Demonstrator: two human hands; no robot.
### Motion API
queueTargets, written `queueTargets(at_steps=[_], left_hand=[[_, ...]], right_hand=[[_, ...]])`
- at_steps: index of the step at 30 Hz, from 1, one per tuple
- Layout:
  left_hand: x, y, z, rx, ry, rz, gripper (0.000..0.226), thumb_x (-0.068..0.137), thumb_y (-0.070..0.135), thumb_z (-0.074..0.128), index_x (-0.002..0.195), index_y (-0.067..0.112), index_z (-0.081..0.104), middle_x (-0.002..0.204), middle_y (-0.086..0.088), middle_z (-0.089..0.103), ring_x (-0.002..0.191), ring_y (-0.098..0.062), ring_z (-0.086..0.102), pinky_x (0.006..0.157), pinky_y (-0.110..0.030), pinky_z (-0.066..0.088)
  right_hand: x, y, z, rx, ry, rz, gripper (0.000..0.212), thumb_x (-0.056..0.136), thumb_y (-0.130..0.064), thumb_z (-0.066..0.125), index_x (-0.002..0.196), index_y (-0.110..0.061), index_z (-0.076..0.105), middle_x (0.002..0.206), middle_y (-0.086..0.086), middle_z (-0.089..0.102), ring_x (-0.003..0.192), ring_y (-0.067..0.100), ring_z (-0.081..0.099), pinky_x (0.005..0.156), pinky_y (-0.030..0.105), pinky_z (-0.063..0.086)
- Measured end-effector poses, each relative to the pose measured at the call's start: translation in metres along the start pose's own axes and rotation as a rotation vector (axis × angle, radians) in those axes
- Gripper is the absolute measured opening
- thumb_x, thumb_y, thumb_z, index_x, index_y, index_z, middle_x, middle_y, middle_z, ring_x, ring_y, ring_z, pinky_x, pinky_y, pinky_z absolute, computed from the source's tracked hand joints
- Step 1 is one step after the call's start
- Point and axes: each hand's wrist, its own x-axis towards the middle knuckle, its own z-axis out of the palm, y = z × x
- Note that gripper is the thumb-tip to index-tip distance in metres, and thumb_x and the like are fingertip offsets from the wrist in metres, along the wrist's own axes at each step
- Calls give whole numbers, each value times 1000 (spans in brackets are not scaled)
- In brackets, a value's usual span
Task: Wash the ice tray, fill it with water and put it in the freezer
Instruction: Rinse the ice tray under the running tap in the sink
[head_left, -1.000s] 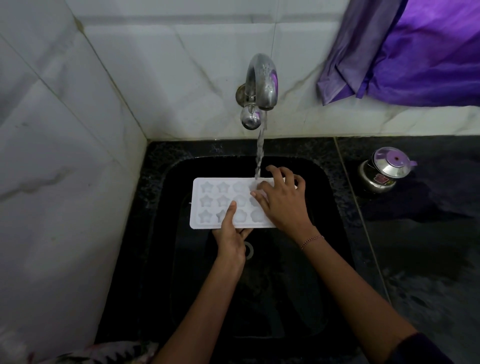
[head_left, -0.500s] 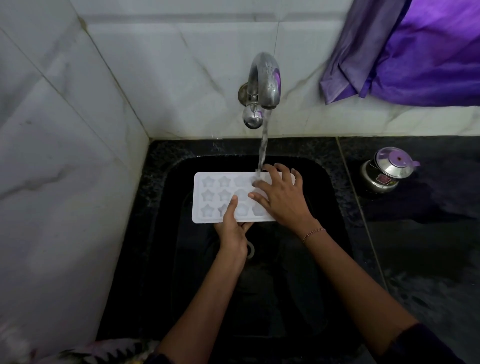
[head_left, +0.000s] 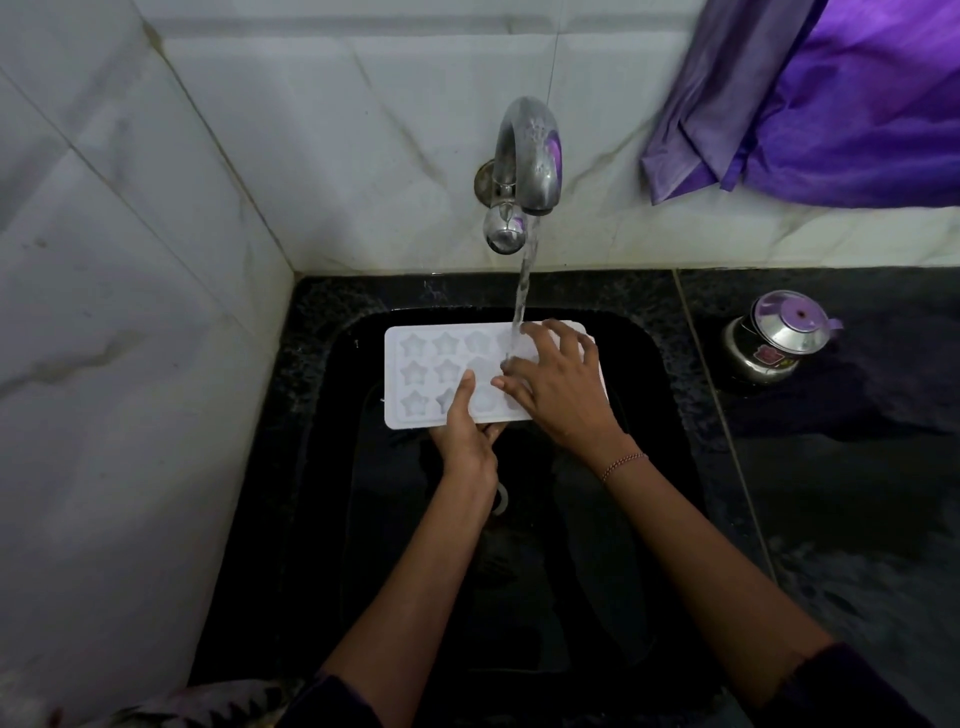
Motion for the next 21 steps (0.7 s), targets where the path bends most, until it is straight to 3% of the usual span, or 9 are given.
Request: queueTargets(at_steps=[11, 17, 21], left_hand=[[5, 1, -9, -4, 20, 11, 65, 68, 26, 80, 128, 13, 56, 117, -13, 67, 104, -30, 67, 73, -40, 58], [6, 1, -8, -28, 21, 18, 56, 77, 19, 75, 129, 13, 55, 118, -12, 67, 103, -29, 67, 66, -36, 58], [7, 1, -1, -21, 5, 37, 56, 78, 21, 74, 130, 13, 54, 119, -12, 66, 105, -31, 66, 63, -34, 57]], right_hand=[[-6, -5, 8, -23, -3, 18, 53, 89, -58, 29, 88, -26, 72, 122, 6, 58, 119, 29, 48, 99, 51, 34], [-14, -7, 9, 15, -37, 24, 53, 89, -60, 28, 102, -27, 68, 130, 7, 54, 123, 30, 43, 100, 54, 32], [-22, -3, -2, 16, 34, 66, 47, 92, -57, 30, 112, -28, 62, 135, 6, 48, 128, 28, 36, 102, 50, 30]])
